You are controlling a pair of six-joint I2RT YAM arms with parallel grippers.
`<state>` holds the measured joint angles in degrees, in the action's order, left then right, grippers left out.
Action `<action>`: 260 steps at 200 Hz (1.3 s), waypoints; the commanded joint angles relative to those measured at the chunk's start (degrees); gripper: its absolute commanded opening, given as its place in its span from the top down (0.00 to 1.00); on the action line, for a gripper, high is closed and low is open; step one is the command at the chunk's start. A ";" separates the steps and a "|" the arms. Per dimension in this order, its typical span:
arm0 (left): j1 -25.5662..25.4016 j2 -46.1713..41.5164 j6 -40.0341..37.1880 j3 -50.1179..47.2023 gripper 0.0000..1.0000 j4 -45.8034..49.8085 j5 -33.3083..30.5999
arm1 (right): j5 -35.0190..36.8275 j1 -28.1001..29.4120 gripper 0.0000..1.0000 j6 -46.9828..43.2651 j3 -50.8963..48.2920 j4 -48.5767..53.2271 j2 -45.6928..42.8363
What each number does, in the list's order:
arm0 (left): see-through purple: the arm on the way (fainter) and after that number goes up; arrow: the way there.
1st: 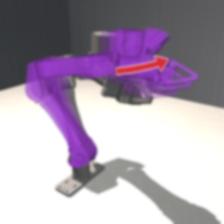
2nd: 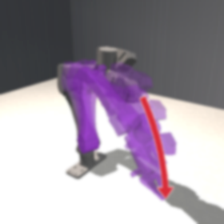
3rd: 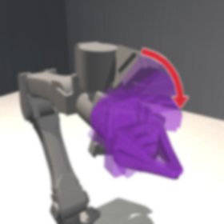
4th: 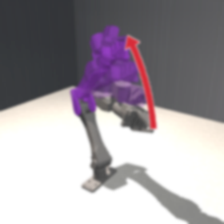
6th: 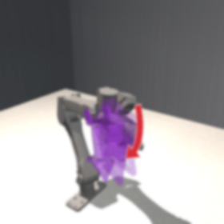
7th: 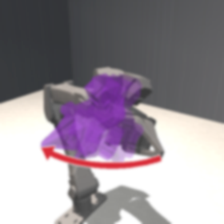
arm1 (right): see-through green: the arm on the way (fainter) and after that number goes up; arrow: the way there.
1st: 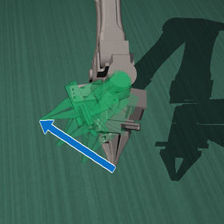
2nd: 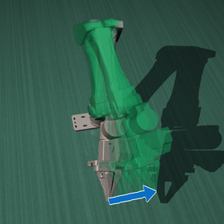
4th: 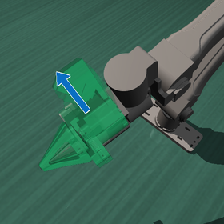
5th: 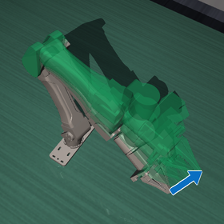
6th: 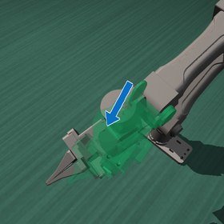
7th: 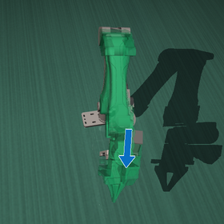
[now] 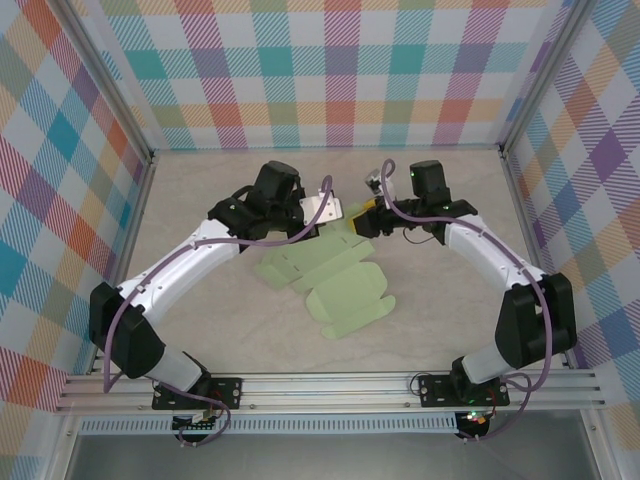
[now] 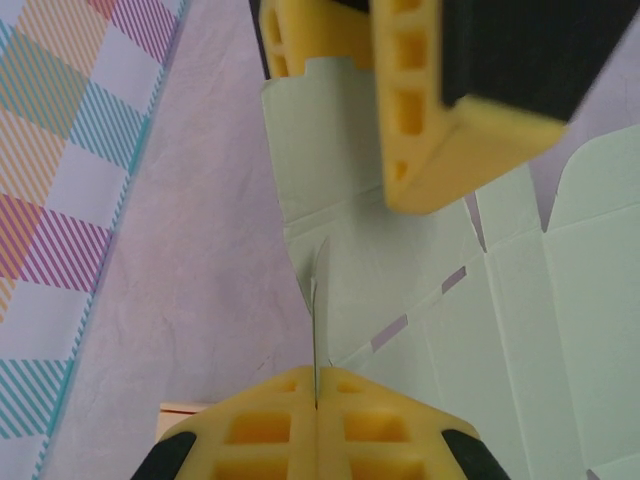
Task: Fold the paper box
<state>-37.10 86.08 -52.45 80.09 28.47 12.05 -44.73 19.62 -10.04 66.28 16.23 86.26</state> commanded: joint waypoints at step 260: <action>14.36 -10.66 8.97 -19.13 0.65 -18.72 -0.92 | -3.87 0.55 1.00 -3.11 -2.21 -1.35 -8.34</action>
<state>-25.85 77.62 -44.62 62.35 10.70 7.03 -46.15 19.92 -11.25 64.27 15.03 78.89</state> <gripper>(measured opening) 0.296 0.067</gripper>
